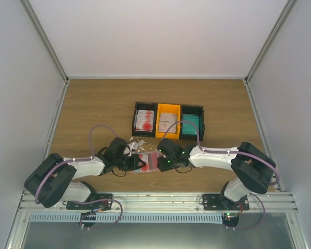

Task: Put the credit cards into the card holder
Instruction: Insert the credit card into the card holder.

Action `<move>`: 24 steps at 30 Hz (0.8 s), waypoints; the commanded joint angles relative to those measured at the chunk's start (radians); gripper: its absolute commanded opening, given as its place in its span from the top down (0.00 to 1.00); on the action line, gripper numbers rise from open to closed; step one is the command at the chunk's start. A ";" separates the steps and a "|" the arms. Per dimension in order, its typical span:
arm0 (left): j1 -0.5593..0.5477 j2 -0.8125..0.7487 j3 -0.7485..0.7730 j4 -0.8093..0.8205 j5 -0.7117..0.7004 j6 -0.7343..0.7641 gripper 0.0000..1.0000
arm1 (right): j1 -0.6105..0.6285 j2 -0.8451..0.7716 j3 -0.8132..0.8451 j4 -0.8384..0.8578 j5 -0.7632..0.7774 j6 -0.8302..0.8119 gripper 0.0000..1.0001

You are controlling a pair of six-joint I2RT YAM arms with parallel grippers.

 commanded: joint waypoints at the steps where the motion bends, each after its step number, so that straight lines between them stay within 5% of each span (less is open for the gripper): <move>1: 0.006 0.043 0.025 0.047 0.023 0.019 1.00 | 0.009 0.037 0.012 -0.007 -0.003 0.007 0.59; 15: 0.030 0.047 0.003 0.097 0.019 -0.075 1.00 | 0.009 0.070 0.001 -0.024 0.018 0.021 0.80; 24: 0.035 0.018 -0.035 0.150 0.003 -0.162 1.00 | 0.009 0.072 -0.024 -0.003 0.007 0.031 0.84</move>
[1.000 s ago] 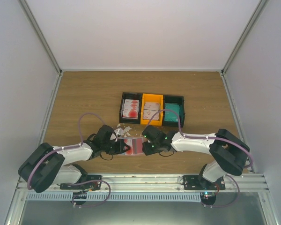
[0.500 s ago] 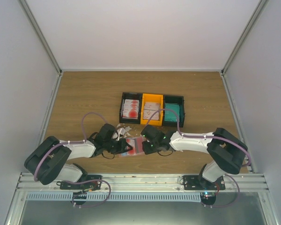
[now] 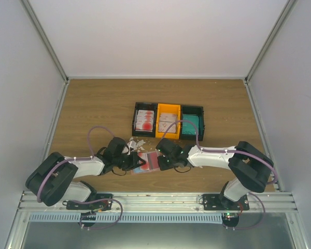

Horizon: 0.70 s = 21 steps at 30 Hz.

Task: Put the credit cards into the card holder
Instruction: Insert the credit card into the card holder.

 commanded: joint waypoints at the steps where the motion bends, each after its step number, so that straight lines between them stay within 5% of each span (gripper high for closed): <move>1: 0.007 -0.013 -0.047 0.102 -0.022 -0.068 1.00 | 0.009 0.043 -0.040 -0.010 -0.023 0.013 0.84; 21: 0.006 0.097 -0.083 0.259 0.001 -0.107 1.00 | 0.009 0.059 -0.058 0.016 -0.055 0.027 0.89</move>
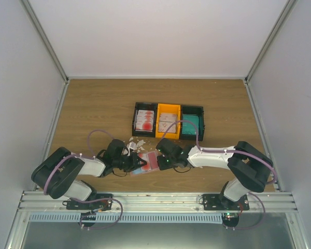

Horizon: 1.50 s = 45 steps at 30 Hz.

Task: Put the credit cards into the card holder
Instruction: Insert the credit card into the card holder.

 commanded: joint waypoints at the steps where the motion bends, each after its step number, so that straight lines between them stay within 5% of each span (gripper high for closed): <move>1: -0.001 0.017 -0.023 0.049 -0.037 0.001 1.00 | 0.009 0.053 -0.045 -0.035 -0.046 0.016 0.89; 15: -0.039 0.006 -0.013 0.016 -0.065 0.024 0.89 | 0.010 0.059 -0.045 -0.025 -0.051 0.015 0.89; 30: -0.058 -0.159 0.052 -0.322 -0.159 0.084 0.38 | 0.008 0.061 -0.068 0.008 -0.055 0.022 0.91; 45: -0.092 -0.219 0.098 -0.545 -0.257 0.088 0.30 | -0.014 0.051 -0.110 0.078 -0.094 0.019 0.94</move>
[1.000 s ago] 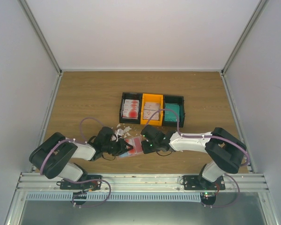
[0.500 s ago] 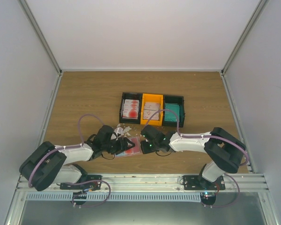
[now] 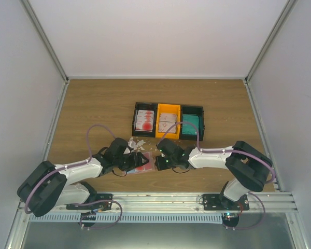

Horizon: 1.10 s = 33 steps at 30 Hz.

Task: Put the credit cards into the card holder
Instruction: Insert the credit card into the card holder.

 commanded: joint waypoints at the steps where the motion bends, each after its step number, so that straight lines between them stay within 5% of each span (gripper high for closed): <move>1: -0.008 -0.012 -0.002 -0.146 -0.063 0.015 0.30 | -0.009 0.040 -0.061 -0.071 -0.020 0.004 0.94; 10: -0.008 -0.033 0.013 -0.200 -0.092 0.037 0.33 | -0.017 0.002 -0.070 -0.039 -0.011 -0.027 0.91; 18: -0.008 -0.003 0.029 -0.184 -0.088 0.055 0.40 | -0.011 -0.039 -0.054 0.015 -0.024 -0.157 0.65; 25: -0.008 0.013 0.033 -0.169 -0.078 0.062 0.41 | 0.012 0.042 0.039 -0.021 0.074 -0.200 0.54; 30: -0.008 0.012 0.031 -0.168 -0.079 0.066 0.42 | 0.024 0.074 0.068 -0.037 0.199 -0.156 0.56; 33: -0.008 0.011 0.031 -0.168 -0.079 0.068 0.42 | 0.024 0.074 0.076 -0.060 0.273 -0.110 0.68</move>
